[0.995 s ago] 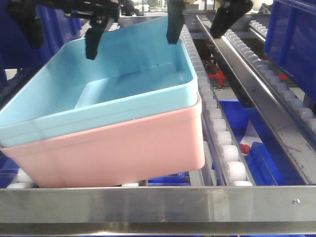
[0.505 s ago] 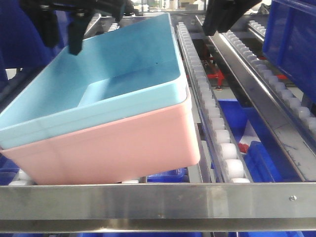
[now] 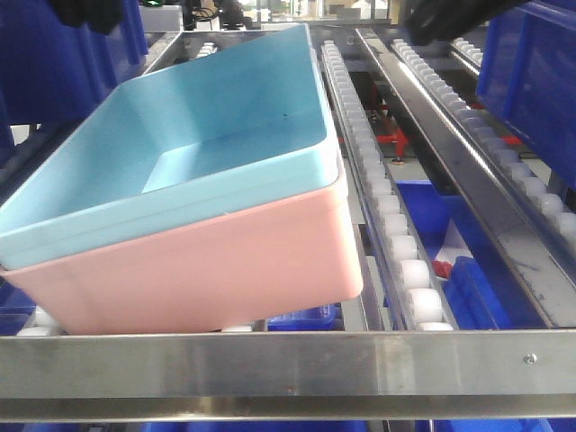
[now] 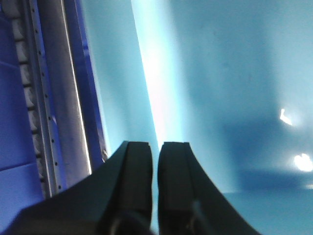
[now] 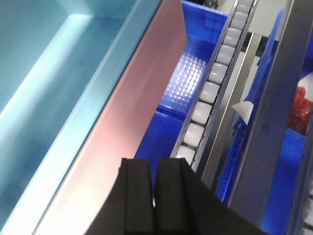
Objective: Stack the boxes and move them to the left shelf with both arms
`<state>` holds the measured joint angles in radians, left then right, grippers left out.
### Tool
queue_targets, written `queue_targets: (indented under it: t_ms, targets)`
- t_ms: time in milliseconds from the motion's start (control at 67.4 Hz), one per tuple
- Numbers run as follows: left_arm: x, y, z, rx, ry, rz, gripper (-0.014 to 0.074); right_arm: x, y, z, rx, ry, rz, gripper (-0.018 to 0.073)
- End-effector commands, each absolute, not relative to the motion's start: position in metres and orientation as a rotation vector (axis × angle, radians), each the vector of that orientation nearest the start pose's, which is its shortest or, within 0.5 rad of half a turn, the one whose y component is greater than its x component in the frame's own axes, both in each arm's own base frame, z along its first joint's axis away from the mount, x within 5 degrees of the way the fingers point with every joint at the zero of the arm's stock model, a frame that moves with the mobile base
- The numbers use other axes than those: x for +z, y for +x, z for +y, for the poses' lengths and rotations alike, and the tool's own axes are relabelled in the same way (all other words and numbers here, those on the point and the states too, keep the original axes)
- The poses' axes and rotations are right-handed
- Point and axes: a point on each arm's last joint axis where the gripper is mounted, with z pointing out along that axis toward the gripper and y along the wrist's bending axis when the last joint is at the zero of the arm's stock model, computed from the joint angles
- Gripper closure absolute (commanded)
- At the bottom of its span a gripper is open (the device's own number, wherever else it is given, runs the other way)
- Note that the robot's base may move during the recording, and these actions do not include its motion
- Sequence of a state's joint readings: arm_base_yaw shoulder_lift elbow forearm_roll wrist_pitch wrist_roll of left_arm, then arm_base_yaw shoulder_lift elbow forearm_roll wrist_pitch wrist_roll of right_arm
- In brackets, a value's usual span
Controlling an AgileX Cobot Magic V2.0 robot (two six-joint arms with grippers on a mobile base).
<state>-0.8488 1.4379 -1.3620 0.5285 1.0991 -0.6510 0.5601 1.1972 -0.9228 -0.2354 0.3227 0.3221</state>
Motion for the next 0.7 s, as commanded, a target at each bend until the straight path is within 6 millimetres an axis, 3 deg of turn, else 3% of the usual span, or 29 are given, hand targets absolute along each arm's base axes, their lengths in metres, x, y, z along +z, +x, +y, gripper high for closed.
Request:
queue_targets:
  t_ms: [0, 163, 341, 549, 683]
  targets:
    - [0.383, 0.197, -0.178, -0.007, 0.456, 2.224, 0.0578, 0.355, 0.211, 0.126, 0.366, -0.436, 1.867, 0.0504]
    - [0.383, 0.149, -0.156, -0.239, 0.585, 2.043, 0.0579, 0.354, 0.179, 0.106, 0.386, -0.424, 1.806, 0.0504]
    - [0.364, 0.112, -0.131, -0.394, 0.675, 1.918, 0.0579, 0.346, 0.145, 0.085, 0.399, -0.412, 1.755, 0.0504]
    - [0.334, 0.094, -0.114, -0.477, 0.724, 1.871, 0.0579, 0.323, 0.112, 0.065, 0.408, -0.402, 1.718, 0.0504]
    - [0.324, 0.093, -0.111, -0.454, 0.733, 1.898, 0.058, 0.314, 0.103, 0.059, 0.41, -0.4, 1.707, 0.0504]
